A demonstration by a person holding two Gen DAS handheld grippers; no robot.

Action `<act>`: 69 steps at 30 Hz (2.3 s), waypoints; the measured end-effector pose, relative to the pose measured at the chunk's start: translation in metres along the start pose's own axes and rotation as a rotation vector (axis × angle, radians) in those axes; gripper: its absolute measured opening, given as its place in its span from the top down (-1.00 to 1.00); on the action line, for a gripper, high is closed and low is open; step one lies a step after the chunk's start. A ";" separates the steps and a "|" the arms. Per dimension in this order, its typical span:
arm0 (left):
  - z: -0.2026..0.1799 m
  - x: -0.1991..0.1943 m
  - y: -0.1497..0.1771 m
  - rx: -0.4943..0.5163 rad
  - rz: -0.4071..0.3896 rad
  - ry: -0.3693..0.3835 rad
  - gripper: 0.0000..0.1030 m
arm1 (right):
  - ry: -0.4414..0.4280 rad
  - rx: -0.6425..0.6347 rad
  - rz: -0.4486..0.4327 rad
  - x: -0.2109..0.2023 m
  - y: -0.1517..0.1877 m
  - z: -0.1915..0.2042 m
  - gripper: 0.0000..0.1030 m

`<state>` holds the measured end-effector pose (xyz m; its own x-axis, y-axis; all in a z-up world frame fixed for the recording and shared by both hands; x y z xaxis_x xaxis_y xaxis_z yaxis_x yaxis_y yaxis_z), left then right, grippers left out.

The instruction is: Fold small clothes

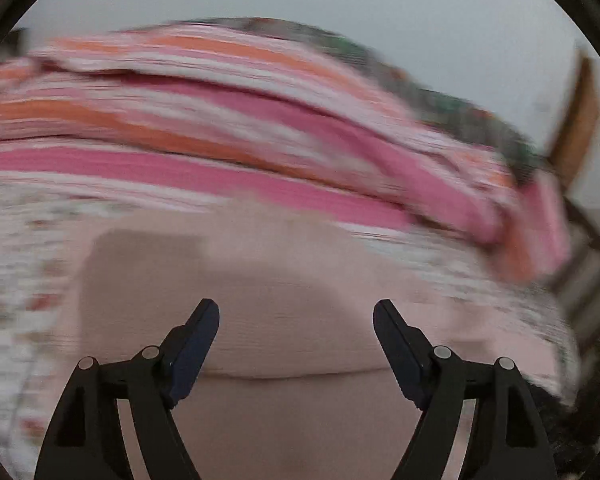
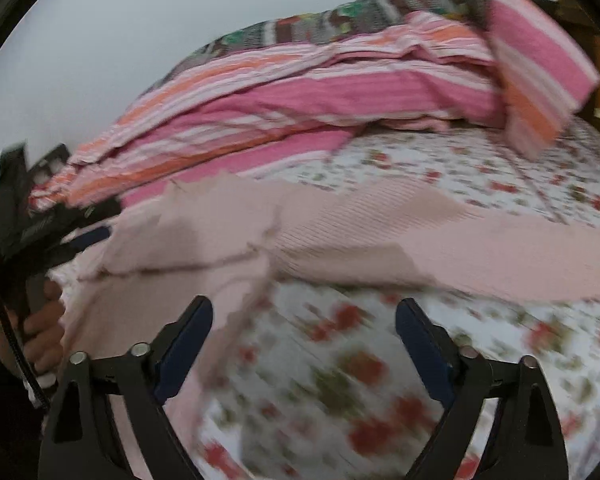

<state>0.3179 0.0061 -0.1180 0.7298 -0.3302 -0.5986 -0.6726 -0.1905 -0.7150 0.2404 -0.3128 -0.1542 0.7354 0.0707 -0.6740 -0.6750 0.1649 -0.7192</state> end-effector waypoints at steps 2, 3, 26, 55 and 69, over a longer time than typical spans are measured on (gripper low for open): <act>0.037 -0.014 0.000 -0.029 -0.013 -0.113 -0.52 | -0.017 0.001 0.012 0.014 -0.010 0.011 -0.20; 0.056 -0.022 0.001 -0.051 -0.024 -0.145 -0.52 | -0.028 -0.007 0.023 0.024 -0.017 0.020 -0.04; 0.100 -0.015 0.002 -0.115 -0.068 0.132 -0.52 | -0.026 -0.062 0.015 0.053 -0.038 0.047 0.95; 0.090 0.034 0.025 0.045 0.131 -0.124 -0.83 | 0.363 0.307 -0.080 -0.040 0.028 -0.195 -0.41; 0.097 0.030 0.021 0.005 0.123 -0.078 -0.83 | 0.408 0.409 -0.104 -0.026 0.002 -0.249 0.89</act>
<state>0.3375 0.0819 -0.1862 0.6496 -0.2781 -0.7075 -0.7569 -0.1489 -0.6364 0.2046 -0.5597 -0.1802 0.6593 -0.3371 -0.6720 -0.4625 0.5228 -0.7160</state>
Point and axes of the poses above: each gripper's, at about its wrist camera, not at the fingertips, and x roughly the way its jaws point, z to its left, y to its underside, the point moved 2 cm from there along x, roughly the way its jaws point, and after that the axes turned 7 degrees about y, right-handed, at the moved point
